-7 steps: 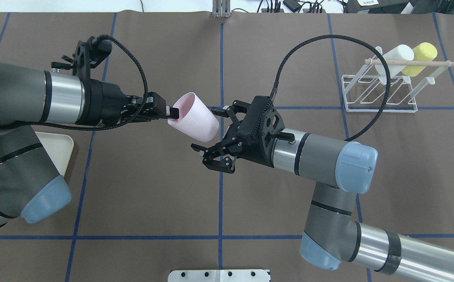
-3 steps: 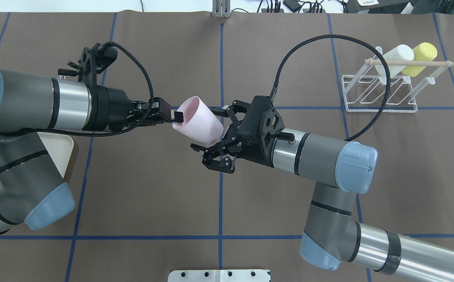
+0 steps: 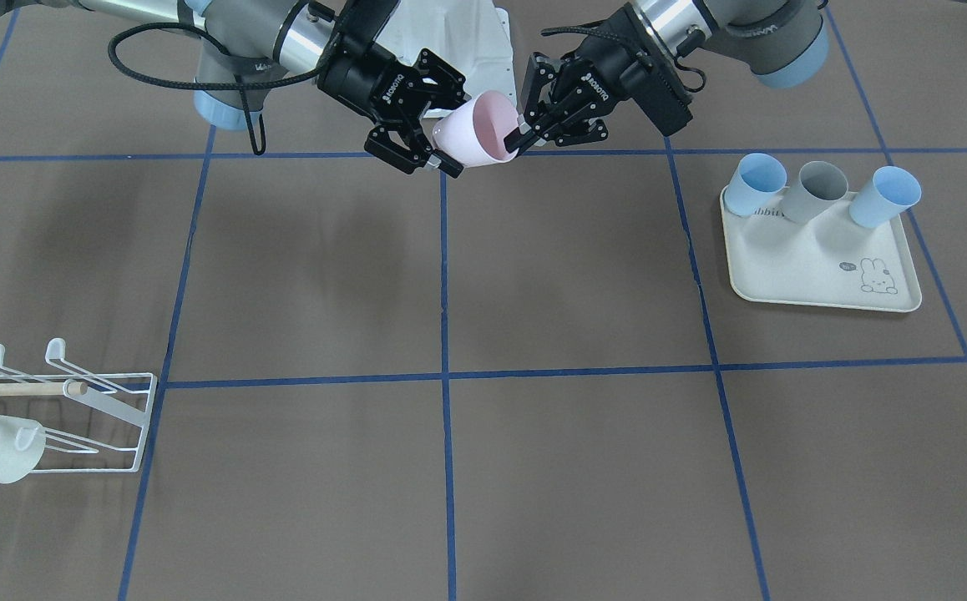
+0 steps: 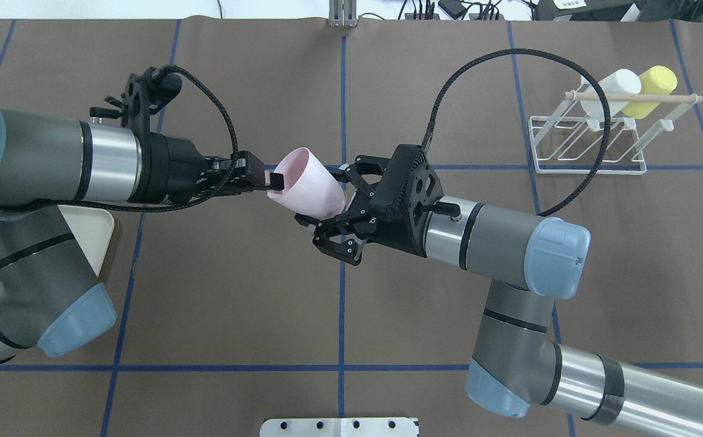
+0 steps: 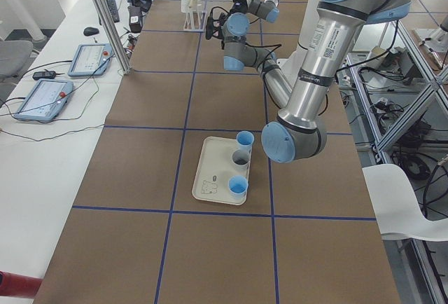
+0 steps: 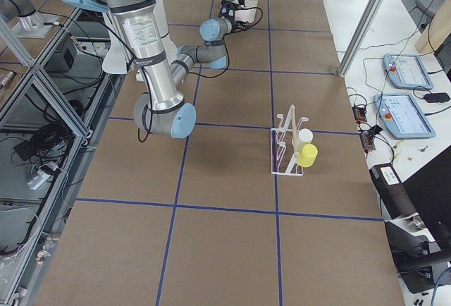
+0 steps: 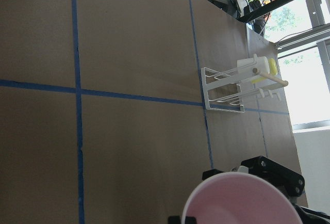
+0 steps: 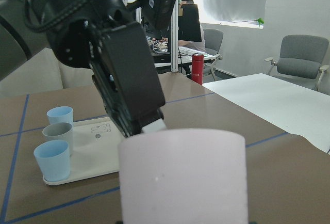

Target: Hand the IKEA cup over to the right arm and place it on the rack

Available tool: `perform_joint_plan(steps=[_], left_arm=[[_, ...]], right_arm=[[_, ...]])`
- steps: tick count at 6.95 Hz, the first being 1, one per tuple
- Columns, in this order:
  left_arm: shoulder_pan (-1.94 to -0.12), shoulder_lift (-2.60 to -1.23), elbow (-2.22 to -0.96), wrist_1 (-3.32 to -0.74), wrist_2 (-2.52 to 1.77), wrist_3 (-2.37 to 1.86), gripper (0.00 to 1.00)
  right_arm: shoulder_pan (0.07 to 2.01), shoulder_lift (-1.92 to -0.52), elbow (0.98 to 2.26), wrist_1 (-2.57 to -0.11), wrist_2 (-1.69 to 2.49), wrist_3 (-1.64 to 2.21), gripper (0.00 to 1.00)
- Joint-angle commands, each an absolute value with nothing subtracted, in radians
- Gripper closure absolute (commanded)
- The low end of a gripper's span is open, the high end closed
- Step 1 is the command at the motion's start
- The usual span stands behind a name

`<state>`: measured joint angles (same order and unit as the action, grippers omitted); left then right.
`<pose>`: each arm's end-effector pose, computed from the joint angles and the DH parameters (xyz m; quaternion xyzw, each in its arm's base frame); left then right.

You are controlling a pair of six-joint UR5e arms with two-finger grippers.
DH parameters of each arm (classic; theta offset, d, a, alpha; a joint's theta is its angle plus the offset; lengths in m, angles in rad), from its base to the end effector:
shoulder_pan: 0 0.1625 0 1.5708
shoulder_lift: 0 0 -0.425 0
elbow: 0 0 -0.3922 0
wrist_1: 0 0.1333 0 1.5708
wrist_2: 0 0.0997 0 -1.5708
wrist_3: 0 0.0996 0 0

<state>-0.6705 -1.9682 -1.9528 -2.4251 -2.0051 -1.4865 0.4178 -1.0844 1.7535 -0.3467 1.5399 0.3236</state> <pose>0.3564 -0.3993 0.1735 0.1252 0.7161 -0.0428 0.6853 -0.4648 -0.3556 0.1688 0.6062 -0.5394 -0.2240 0.5399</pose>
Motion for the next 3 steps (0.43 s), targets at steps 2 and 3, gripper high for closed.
perform_joint_plan(steps=[2,3], left_arm=[[-0.675,-1.967,-1.965,-2.428,-2.003,-1.48,0.0],[-0.69,-1.967,-1.97,-2.427,-2.005,-1.479,0.0]], right_arm=[[0.423,-1.089,1.752,-0.347,1.537,0.322,0.51],[0.429,-1.094,1.753,-0.347,1.539,0.322,0.52]])
